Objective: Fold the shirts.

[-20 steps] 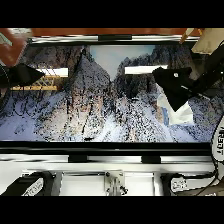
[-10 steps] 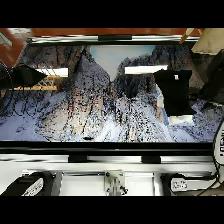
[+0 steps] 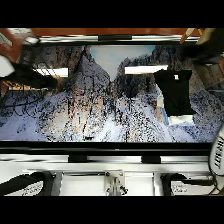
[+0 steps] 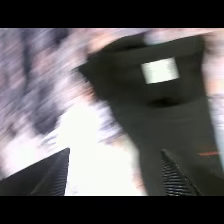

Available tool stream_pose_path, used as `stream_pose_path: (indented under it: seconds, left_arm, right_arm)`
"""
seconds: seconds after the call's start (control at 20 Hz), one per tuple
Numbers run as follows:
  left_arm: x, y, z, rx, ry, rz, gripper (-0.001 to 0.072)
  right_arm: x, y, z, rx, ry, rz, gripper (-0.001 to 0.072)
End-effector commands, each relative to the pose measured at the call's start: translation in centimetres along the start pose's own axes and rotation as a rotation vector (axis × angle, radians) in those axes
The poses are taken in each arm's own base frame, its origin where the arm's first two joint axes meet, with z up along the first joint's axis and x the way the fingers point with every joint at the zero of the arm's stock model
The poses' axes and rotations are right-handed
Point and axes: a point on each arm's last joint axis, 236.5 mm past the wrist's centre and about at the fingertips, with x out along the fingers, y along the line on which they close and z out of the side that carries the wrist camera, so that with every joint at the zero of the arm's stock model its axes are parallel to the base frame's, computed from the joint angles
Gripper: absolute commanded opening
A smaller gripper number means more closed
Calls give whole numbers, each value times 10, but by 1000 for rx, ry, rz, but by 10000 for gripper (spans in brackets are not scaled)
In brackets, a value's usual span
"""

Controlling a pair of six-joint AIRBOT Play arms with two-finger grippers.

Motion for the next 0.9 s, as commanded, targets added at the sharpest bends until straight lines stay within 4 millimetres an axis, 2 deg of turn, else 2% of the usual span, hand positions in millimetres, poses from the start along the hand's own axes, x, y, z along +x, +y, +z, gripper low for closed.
stream_pose_path:
  seconds: [0.0,0.1,0.2,0.4,0.65,0.85]
  left_arm:
    - [38,-1,-30,56,245,125,700]
    - [45,-5,-33,50,268,121,700]
    - [46,-5,-33,45,268,123,700]
    - [47,-8,-32,32,264,110,700]
    - [47,-10,-32,34,263,108,700]
    - [45,-9,-40,33,297,109,700]
  right_arm:
    - [47,97,-89,-106,331,164,700]
    - [69,110,-131,-189,490,163,698]
    - [79,118,-152,-226,564,154,698]
    - [82,128,-158,-241,572,166,698]
    - [82,127,-158,-241,572,165,698]
    - [82,127,-158,-241,572,165,698]
